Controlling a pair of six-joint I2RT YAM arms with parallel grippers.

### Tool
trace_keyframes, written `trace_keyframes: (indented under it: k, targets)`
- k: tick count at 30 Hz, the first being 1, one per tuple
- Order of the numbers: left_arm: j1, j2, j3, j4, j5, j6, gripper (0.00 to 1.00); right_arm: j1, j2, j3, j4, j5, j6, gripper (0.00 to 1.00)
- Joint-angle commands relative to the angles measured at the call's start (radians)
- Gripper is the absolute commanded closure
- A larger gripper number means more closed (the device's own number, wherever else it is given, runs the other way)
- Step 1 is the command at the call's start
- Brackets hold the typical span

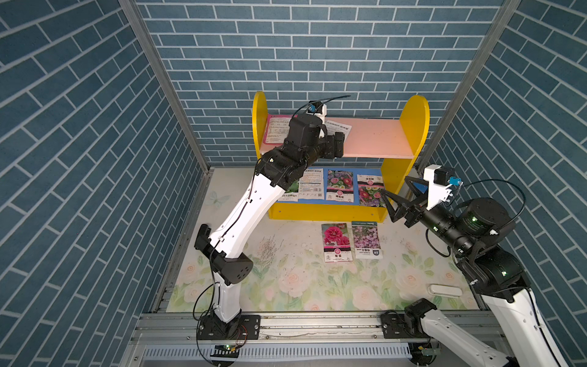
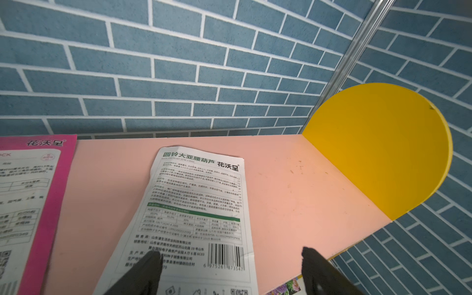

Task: Take the seed bag off the shelf
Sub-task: Pick up the seed packet from the shelf.

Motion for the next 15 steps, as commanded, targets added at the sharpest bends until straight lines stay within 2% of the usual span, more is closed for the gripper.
trace_keyframes:
  k: [1, 6, 13, 15]
  targets:
    - [-0.004, -0.050, -0.008, 0.013, 0.010, -0.024, 0.08, 0.000, -0.010, 0.017, -0.008, 0.002, -0.011, 0.04]
    - [0.000, -0.148, -0.107, -0.010, 0.062, -0.127, 0.03, 0.000, -0.021, 0.013, 0.000, -0.006, 0.009, 0.04]
    - [0.003, -0.352, -0.435, 0.149, 0.214, -0.314, 0.00, 0.000, -0.032, 0.002, 0.027, -0.057, 0.025, 0.04]
    - [0.004, -0.398, -0.519, 0.204, 0.224, -0.355, 0.00, 0.000, -0.037, 0.002, 0.033, -0.076, 0.023, 0.04]
